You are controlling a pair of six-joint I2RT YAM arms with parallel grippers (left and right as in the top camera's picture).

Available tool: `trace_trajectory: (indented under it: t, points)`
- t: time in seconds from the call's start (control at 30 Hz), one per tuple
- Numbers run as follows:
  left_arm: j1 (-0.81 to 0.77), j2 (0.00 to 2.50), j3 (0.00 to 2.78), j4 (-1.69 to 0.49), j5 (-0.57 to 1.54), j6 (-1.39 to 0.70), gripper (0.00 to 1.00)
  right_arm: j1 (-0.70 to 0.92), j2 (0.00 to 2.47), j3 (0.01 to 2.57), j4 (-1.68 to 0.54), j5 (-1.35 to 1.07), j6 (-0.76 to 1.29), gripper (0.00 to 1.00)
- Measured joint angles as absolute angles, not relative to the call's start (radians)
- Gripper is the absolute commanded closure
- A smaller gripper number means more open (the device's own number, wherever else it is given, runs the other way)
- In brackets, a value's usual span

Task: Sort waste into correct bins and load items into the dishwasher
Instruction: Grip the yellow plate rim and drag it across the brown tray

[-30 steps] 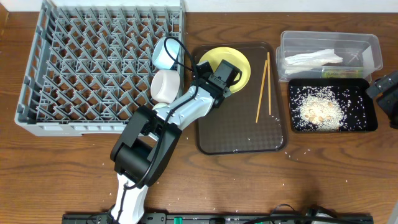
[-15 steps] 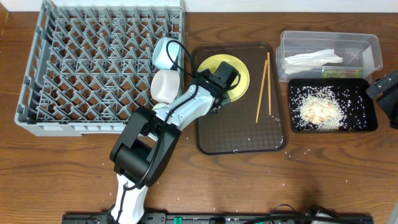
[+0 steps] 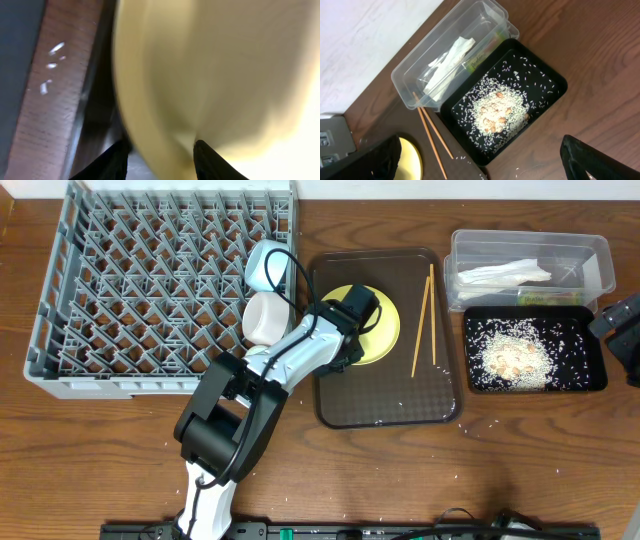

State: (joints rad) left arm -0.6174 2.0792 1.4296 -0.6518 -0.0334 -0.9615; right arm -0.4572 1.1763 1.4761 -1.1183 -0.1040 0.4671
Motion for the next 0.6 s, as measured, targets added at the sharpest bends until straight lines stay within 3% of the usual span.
trace_trajectory:
  t: [0.17,0.4,0.6]
  points:
    - [-0.617,2.080,1.429,-0.573,-0.035,-0.964,0.63,-0.457,1.176,1.476,-1.118,-0.104,0.467,0.01]
    - [-0.617,2.082,1.425,-0.556,-0.033,-0.973,0.92,-0.457,1.176,1.476,-1.118,-0.104,0.467,0.01]
    - [-0.617,2.082,1.425,-0.545,-0.033,-0.954,0.93,-0.457,1.176,1.476,-1.118,-0.104,0.467,0.01]
